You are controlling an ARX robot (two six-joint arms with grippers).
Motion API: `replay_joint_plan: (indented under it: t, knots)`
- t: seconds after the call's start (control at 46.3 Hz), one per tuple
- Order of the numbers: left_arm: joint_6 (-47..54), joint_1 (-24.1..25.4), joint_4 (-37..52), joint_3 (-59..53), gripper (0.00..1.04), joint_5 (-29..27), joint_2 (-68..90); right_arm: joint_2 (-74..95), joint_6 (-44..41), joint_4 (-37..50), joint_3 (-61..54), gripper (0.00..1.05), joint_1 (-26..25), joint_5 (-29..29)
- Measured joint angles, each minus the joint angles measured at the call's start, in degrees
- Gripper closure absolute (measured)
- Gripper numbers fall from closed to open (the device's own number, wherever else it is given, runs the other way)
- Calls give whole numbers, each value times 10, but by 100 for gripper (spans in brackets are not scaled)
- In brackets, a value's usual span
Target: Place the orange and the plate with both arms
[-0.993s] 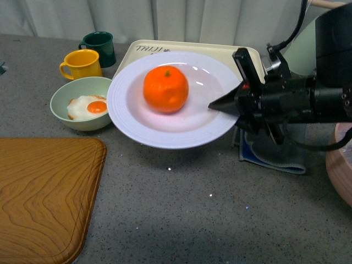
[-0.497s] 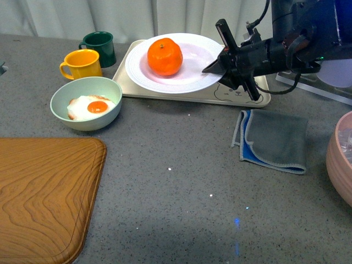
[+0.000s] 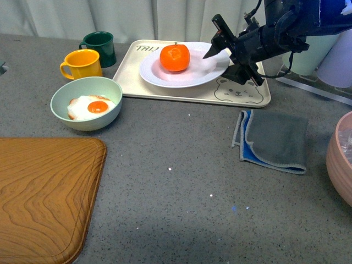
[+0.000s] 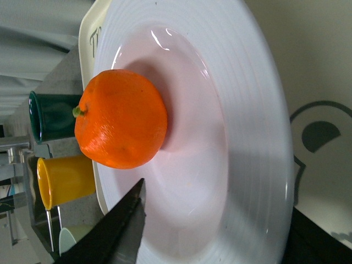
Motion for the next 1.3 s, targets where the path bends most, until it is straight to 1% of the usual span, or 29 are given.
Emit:
replay_joint_plan:
  t: [0.022, 0.065, 0.086, 0.194, 0.216, 0.281, 0.346, 0.41, 0.432, 0.453, 0.475, 0.518, 0.561, 0.605, 0.648, 0.691, 0.713, 0.734, 0.777, 0.864, 1.231, 1.296]
  knots:
    - [0, 0, 0, 0, 7, 0, 0, -10, -5, 8, -16, 45, 0, 1]
    - [0, 0, 0, 0, 7, 0, 0, -25, -15, 17, -41, 38, -1, 4]
    - [0, 0, 0, 0, 7, 0, 0, -30, -17, 19, -47, 36, -1, 5]
    - [0, 0, 0, 0, 7, 0, 0, -76, -48, 43, -107, 20, -3, 31]
    - [0, 0, 0, 0, 7, 0, 0, -82, -50, 46, -113, 18, -3, 33]
    - [0, 0, 0, 0, 7, 0, 0, -129, -78, 57, -157, 8, -7, 55]
    - [0, 0, 0, 0, 7, 0, 0, -183, -104, 104, -211, 10, -10, 72]
    - [0, 0, 0, 0, 7, 0, 0, -233, -143, 145, -263, 10, -10, 102]
    - [0, 0, 0, 0, 7, 0, 0, -258, -174, 214, -305, 14, -8, 160]
    - [0, 0, 0, 0, 7, 0, 0, -274, -204, 273, -337, 17, -7, 195]
    - [0, 0, 0, 0, 7, 0, 0, -298, -250, 363, -388, 23, -6, 274]
    - [0, 0, 0, 0, 7, 0, 0, -338, -321, 493, -475, 32, -6, 347]
    - [0, 0, 0, 0, 7, 0, 0, -374, -372, 590, -558, 41, -10, 377]
    - [0, 0, 0, 0, 7, 0, 0, -406, -402, 655, -628, 49, -16, 377]
    - [0, 0, 0, 0, 7, 0, 0, -435, -423, 692, -685, 58, -23, 375]
    - [0, 0, 0, 0, 7, 0, 0, -461, -433, 709, -733, 67, -29, 370]
    - [0, 0, 0, 0, 7, 0, 0, -476, -438, 716, -760, 74, -33, 368]
    - [0, 0, 0, 0, 7, 0, 0, -485, -440, 720, -776, 76, -35, 366]
    - [0, 0, 0, 0, 7, 0, 0, -513, -445, 728, -819, 87, -42, 361]
    - [0, 0, 0, 0, 7, 0, 0, -563, -451, 738, -880, 104, -50, 353]
    - [0, 0, 0, 0, 7, 0, 0, -712, -452, 730, -1022, 104, -72, 330]
    - [0, 0, 0, 0, 7, 0, 0, -735, -452, 722, -1038, 104, -88, 304]
